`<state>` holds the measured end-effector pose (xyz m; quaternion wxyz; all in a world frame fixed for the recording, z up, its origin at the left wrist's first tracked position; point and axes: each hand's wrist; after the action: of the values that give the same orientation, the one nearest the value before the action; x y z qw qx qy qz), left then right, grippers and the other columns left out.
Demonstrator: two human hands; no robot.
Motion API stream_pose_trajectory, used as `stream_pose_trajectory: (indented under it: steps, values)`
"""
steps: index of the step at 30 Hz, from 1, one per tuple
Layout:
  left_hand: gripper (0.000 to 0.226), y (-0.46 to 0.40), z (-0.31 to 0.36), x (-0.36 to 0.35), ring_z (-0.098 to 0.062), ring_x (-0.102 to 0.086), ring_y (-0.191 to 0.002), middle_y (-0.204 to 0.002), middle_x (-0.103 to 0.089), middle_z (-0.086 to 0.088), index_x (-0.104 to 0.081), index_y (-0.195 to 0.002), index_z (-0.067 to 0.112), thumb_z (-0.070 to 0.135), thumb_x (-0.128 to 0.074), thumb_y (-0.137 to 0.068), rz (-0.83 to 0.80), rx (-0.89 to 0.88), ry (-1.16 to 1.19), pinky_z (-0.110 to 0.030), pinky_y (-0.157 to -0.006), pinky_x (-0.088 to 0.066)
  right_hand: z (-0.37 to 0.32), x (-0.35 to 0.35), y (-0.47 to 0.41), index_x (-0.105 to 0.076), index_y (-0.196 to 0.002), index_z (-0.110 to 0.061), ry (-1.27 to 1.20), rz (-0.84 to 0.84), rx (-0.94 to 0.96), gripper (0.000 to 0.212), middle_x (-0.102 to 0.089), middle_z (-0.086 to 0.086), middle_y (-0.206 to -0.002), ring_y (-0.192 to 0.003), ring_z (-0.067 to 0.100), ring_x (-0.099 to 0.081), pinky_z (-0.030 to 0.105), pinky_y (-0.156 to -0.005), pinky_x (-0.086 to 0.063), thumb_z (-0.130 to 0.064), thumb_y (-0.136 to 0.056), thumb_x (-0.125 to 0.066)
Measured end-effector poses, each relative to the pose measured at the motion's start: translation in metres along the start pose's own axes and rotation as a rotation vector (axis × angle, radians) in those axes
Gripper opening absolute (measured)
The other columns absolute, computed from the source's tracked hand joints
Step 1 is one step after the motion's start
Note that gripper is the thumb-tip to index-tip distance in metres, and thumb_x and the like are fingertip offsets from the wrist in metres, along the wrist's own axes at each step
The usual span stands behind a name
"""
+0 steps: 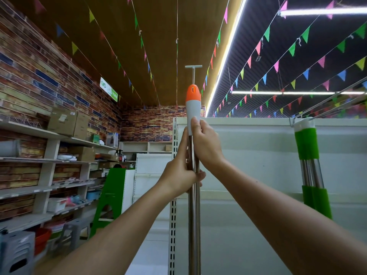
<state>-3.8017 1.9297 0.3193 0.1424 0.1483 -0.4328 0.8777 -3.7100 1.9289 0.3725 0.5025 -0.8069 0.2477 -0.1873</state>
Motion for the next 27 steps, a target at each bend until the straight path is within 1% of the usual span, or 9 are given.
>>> stream_pose_trajectory:
  steps: [2,7,12,15,18,22,25,26,27]
  values:
    - [0.11,0.002,0.001,0.001,-0.022,-0.072,-0.078,-0.113,-0.066,-0.01,0.013,-0.133,0.066,0.002,-0.064,-0.086,-0.01,0.0,0.012,-0.03,-0.061,-0.058,0.0,-0.001,0.002,-0.053,-0.086,-0.012,-0.009,0.008,0.001,0.036,-0.053,-0.001,-0.072,-0.064,0.007,-0.049,0.023,-0.055,-0.036,-0.038,-0.101,-0.034]
    - [0.111,0.007,0.001,0.0,-0.025,-0.072,-0.081,-0.119,-0.063,-0.011,0.013,-0.134,0.065,-0.001,-0.062,-0.086,-0.047,0.004,0.033,-0.036,-0.066,-0.059,0.004,0.001,0.008,-0.053,-0.085,-0.013,-0.007,0.044,0.021,0.035,-0.054,-0.003,-0.071,-0.063,0.005,-0.05,0.014,-0.051,-0.037,-0.039,-0.101,-0.035]
    - [0.111,0.005,0.007,0.004,-0.024,-0.072,-0.077,-0.112,-0.065,-0.011,0.011,-0.133,0.066,-0.001,-0.063,-0.086,-0.044,-0.005,0.064,-0.027,-0.055,-0.056,-0.004,0.003,0.003,-0.055,-0.088,-0.009,-0.015,0.064,0.046,0.037,-0.053,-0.002,-0.072,-0.064,0.007,-0.05,0.012,-0.049,-0.036,-0.038,-0.101,-0.035]
    - [0.111,0.005,0.009,0.004,-0.025,-0.072,-0.076,-0.116,-0.063,-0.013,0.011,-0.135,0.065,-0.001,-0.063,-0.086,-0.043,0.013,0.067,-0.028,-0.055,-0.056,-0.005,0.003,0.002,-0.056,-0.094,-0.006,-0.012,0.035,0.029,0.039,-0.053,-0.001,-0.073,-0.062,0.007,-0.05,0.011,-0.046,-0.037,-0.037,-0.102,-0.033]
    - [0.11,0.006,0.007,0.002,-0.025,-0.073,-0.076,-0.113,-0.065,-0.012,0.011,-0.134,0.066,0.0,-0.063,-0.086,-0.047,0.021,0.062,-0.032,-0.057,-0.058,-0.004,0.003,0.004,-0.054,-0.092,-0.006,-0.006,0.018,0.014,0.038,-0.051,-0.001,-0.07,-0.057,0.004,-0.047,0.008,-0.043,-0.036,-0.037,-0.102,-0.033]
    - [0.109,0.006,0.006,0.002,-0.026,-0.073,-0.076,-0.1,-0.067,-0.012,0.007,-0.128,0.071,-0.001,-0.063,-0.086,-0.034,0.025,0.093,-0.035,-0.058,-0.058,-0.004,0.007,0.002,-0.054,-0.095,-0.006,0.058,-0.041,-0.008,0.041,-0.051,-0.002,-0.072,-0.061,0.006,-0.047,0.019,-0.05,-0.034,-0.04,-0.101,-0.032]
    - [0.107,0.005,0.004,0.001,-0.026,-0.073,-0.076,-0.098,-0.067,-0.011,0.008,-0.135,0.065,0.0,-0.063,-0.086,-0.028,0.04,0.097,-0.032,-0.055,-0.056,-0.009,0.009,-0.003,-0.051,-0.104,-0.011,0.037,-0.084,-0.046,0.034,-0.054,-0.001,-0.078,-0.067,0.007,-0.052,0.018,-0.053,-0.038,-0.04,-0.101,-0.034]
    - [0.108,0.006,0.003,0.0,-0.026,-0.073,-0.077,-0.096,-0.068,-0.013,0.009,-0.135,0.065,0.001,-0.063,-0.086,-0.032,0.045,0.099,-0.032,-0.056,-0.057,-0.012,0.009,-0.007,-0.05,-0.111,-0.012,-0.024,-0.091,-0.054,0.033,-0.058,0.002,-0.085,-0.075,0.012,-0.057,0.018,-0.06,-0.045,-0.041,-0.1,-0.036]
    - [0.109,0.006,0.002,0.0,-0.026,-0.073,-0.077,-0.095,-0.069,-0.014,0.01,-0.135,0.065,0.002,-0.064,-0.086,-0.036,0.047,0.094,-0.032,-0.058,-0.057,-0.015,0.008,-0.013,-0.047,-0.119,-0.015,-0.108,-0.088,-0.072,0.035,-0.061,0.007,-0.097,-0.086,0.019,-0.061,0.023,-0.072,-0.051,-0.042,-0.098,-0.039]
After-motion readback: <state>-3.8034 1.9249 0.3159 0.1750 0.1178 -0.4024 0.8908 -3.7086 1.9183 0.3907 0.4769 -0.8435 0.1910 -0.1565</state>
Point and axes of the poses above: each hand's wrist, its own y-axis away from the middle knuckle, its own x-axis out of the back of the hand, z = x × y
